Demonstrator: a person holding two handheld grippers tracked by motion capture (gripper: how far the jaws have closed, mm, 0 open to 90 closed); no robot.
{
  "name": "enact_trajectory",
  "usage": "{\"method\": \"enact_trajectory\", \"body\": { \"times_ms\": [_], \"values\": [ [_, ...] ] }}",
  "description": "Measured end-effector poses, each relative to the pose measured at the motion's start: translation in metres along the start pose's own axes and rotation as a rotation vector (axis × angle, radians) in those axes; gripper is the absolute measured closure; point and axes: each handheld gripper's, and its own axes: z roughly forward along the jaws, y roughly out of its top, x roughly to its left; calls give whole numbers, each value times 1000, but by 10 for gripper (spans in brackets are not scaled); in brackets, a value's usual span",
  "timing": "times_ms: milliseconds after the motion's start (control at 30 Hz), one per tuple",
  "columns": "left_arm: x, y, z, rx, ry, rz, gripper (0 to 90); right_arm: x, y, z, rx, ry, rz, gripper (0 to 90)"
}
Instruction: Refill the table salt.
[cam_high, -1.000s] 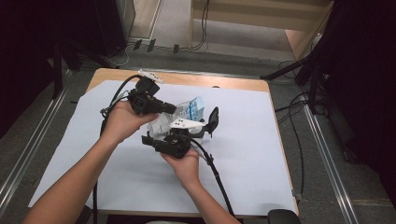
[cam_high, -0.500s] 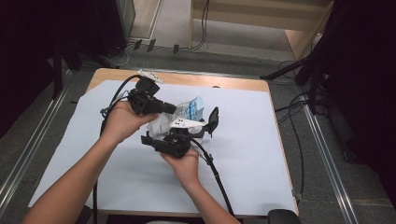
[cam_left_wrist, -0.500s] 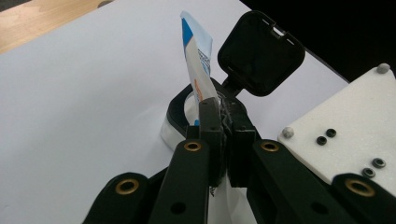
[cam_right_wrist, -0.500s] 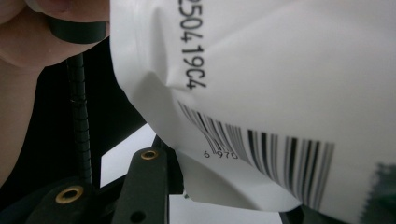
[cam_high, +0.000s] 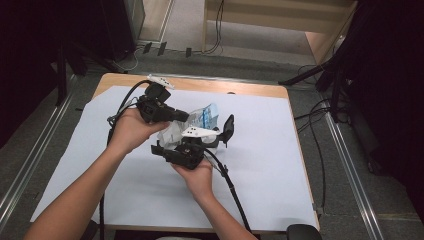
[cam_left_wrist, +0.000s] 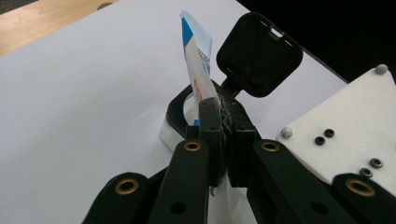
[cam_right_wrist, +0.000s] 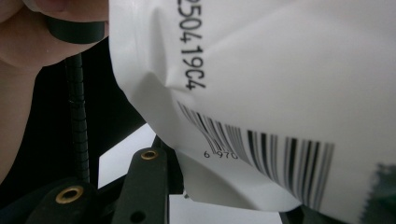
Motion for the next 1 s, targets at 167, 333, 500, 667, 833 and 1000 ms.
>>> {"method": "enact_trajectory", "body": {
  "times_ms": [167,333,500,667,833,1000],
  "values": [
    [-1,1,0,-7,-1,3,885,0,0,-1,-10,7,0,664],
    [-2,1,0,-8,-12,2,884,0,0,-1,-14,11,2,667],
    [-2,1,0,-5,-15,-4,884,-1,-1,-1,-19,26,6,667],
    [-2,1,0,-7,-17,-5,883,0,-1,-1,-19,21,5,668],
    [-2,1,1,-8,-16,-5,882,-1,-2,0,-18,19,9,668],
    [-2,1,0,-11,-16,-7,880,-1,-1,0,-24,21,8,668]
  ]
}}
